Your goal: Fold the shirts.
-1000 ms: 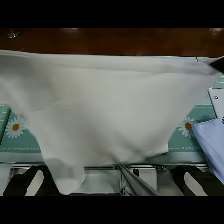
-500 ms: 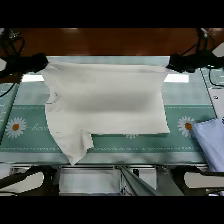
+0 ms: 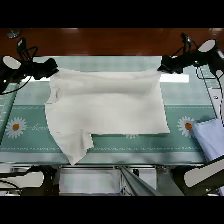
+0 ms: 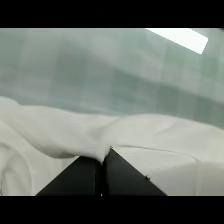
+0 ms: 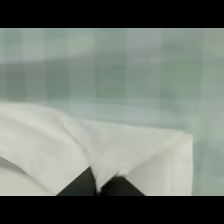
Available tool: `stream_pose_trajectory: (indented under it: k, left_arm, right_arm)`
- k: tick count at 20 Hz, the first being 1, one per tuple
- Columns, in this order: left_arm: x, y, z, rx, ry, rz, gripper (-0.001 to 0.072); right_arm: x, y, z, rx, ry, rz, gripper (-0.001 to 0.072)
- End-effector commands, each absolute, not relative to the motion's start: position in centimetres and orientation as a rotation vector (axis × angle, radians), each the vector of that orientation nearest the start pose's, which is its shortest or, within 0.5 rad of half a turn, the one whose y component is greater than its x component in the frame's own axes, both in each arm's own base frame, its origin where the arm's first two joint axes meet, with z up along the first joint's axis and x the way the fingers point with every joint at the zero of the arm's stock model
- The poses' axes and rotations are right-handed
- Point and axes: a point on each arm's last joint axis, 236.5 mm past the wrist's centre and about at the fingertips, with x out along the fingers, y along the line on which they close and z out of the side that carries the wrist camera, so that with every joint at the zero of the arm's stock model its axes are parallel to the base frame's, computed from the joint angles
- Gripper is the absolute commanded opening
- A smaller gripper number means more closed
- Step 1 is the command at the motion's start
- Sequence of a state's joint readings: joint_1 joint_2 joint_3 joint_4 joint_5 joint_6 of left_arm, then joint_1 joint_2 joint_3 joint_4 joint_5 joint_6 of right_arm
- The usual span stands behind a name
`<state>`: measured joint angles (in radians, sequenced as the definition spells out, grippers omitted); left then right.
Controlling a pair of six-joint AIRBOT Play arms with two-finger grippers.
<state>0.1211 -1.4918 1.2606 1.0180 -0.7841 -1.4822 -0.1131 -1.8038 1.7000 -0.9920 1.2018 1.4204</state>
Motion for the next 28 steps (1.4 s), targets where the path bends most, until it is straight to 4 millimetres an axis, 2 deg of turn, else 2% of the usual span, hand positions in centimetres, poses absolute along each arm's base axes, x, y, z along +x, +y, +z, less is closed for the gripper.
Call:
stream_pose_trajectory:
  k: [1, 4, 6, 8, 9, 10, 11, 13, 16, 17, 19, 21, 22, 23, 25, 28]
  left_arm:
    - [45.0, -3.4, -0.6, -0.447, 1.168, -0.222, 0.0032]
    - [41.7, -3.7, -4.0, -0.421, 1.330, -0.240, 0.0032]
    - [40.1, -4.2, -5.8, -0.434, 1.406, -0.250, 0.0032]
    - [38.8, -4.6, -6.9, -0.447, 1.477, -0.268, 0.0034]
    - [38.5, -4.5, -7.1, -0.449, 1.492, -0.268, 0.0079]
    - [38.2, -4.4, -7.0, -0.451, 1.504, -0.272, 0.0357]
    - [37.7, -3.8, -6.8, -0.444, 1.534, -0.253, 0.0695]
    - [36.2, -1.3, -6.3, -0.404, 1.596, -0.182, 0.0697]
    - [33.2, 1.6, -5.0, -0.395, 1.609, -0.111, 0.0697]
    - [31.8, 2.2, -4.9, -0.406, 1.601, -0.101, 0.0697]
    - [27.8, 3.9, -5.8, -0.474, 1.614, -0.020, 0.0697]
    - [24.0, 4.5, -6.8, -0.600, 1.610, 0.032, 0.0697]
    - [22.6, 4.1, -7.3, -0.682, 1.587, 0.044, 0.0697]
    - [22.1, 3.7, -7.6, -0.780, 1.547, 0.065, 0.0697]
    - [22.3, 1.9, -7.5, -0.937, 1.458, 0.020, 0.0697]
    - [21.3, -0.7, -7.8, -0.963, 1.478, -0.066, 0.0698]
  right_arm:
    - [46.4, 5.7, -2.1, 0.393, 1.446, 0.392, 0.0021]
    - [43.8, 5.7, -4.5, 0.352, 1.553, 0.387, 0.0021]
    - [43.1, 5.8, -6.1, 0.364, 1.575, 0.370, 0.0021]
    - [42.8, 5.8, -7.1, 0.400, 1.588, 0.329, 0.0022]
    - [42.8, 5.7, -7.3, 0.415, 1.591, 0.307, 0.0076]
    - [42.8, 5.5, -7.1, 0.435, 1.599, 0.282, 0.0395]
    - [42.4, 5.1, -6.7, 0.430, 1.616, 0.287, 0.0633]
    - [41.0, 3.2, -5.5, 0.407, 1.664, 0.267, 0.0629]
    - [38.8, -1.5, -3.1, 0.340, 1.649, 0.150, 0.0628]
    - [38.5, -2.5, -2.6, 0.345, 1.599, 0.126, 0.0628]
    - [37.5, -3.3, -2.0, 0.379, 1.464, 0.099, 0.0629]
    - [35.5, -2.3, -2.1, 0.440, 1.368, 0.107, 0.0629]
    - [34.0, -1.1, -2.5, 0.478, 1.349, 0.126, 0.0629]
    - [32.7, 0.2, -2.9, 0.513, 1.343, 0.148, 0.0628]
    - [30.7, 3.1, -2.8, 0.568, 1.330, 0.226, 0.0628]
    - [29.4, 5.0, -1.9, 0.596, 1.305, 0.265, 0.0628]
